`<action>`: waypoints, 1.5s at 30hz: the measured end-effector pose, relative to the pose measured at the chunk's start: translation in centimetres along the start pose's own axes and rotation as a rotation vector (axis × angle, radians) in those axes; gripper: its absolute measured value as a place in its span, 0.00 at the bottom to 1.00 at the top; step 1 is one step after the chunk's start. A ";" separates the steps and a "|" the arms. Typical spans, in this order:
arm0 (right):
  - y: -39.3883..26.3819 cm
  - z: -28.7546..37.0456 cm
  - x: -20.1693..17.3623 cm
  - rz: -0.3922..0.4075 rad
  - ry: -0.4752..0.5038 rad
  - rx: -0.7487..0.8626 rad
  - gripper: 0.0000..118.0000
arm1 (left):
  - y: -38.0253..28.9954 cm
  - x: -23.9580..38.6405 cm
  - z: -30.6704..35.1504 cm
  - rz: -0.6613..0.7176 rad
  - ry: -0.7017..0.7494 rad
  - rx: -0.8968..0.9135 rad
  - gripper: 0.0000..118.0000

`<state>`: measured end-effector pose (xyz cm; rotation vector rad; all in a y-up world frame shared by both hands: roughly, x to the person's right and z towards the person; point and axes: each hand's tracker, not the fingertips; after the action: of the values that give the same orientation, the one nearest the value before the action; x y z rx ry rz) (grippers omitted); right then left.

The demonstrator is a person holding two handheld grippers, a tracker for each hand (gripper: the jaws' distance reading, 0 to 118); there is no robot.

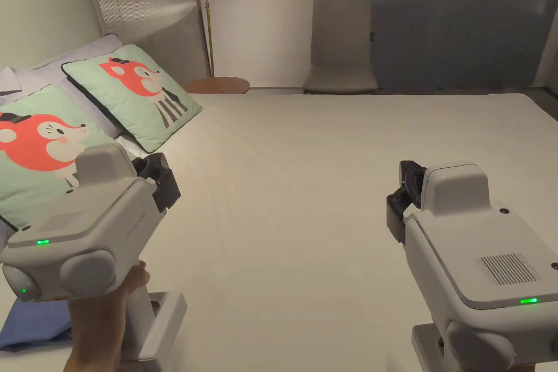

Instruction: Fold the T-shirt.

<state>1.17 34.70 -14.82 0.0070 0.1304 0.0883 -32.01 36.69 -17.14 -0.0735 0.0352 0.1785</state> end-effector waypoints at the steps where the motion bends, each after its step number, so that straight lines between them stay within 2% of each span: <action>1: 0.9 0.9 0.5 0.005 -0.013 0.006 0.01 | -0.4 0.8 0.1 0.004 -0.021 0.016 0.00; 12: 1.0 4.0 5.1 0.011 -0.131 0.021 0.01 | -4.1 8.5 1.0 -0.123 -0.087 0.079 0.00; 18: 0.5 4.4 6.4 0.002 -0.168 0.008 0.01 | -5.3 10.4 1.1 -0.130 -0.113 0.089 0.00; 45: 0.3 4.2 6.8 0.014 -0.185 0.016 0.01 | -5.2 11.0 2.4 -0.140 -0.120 0.102 0.00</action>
<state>8.42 35.55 -11.55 0.0323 -0.0539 0.0997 -20.15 33.72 -14.79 0.0367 -0.0802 0.0412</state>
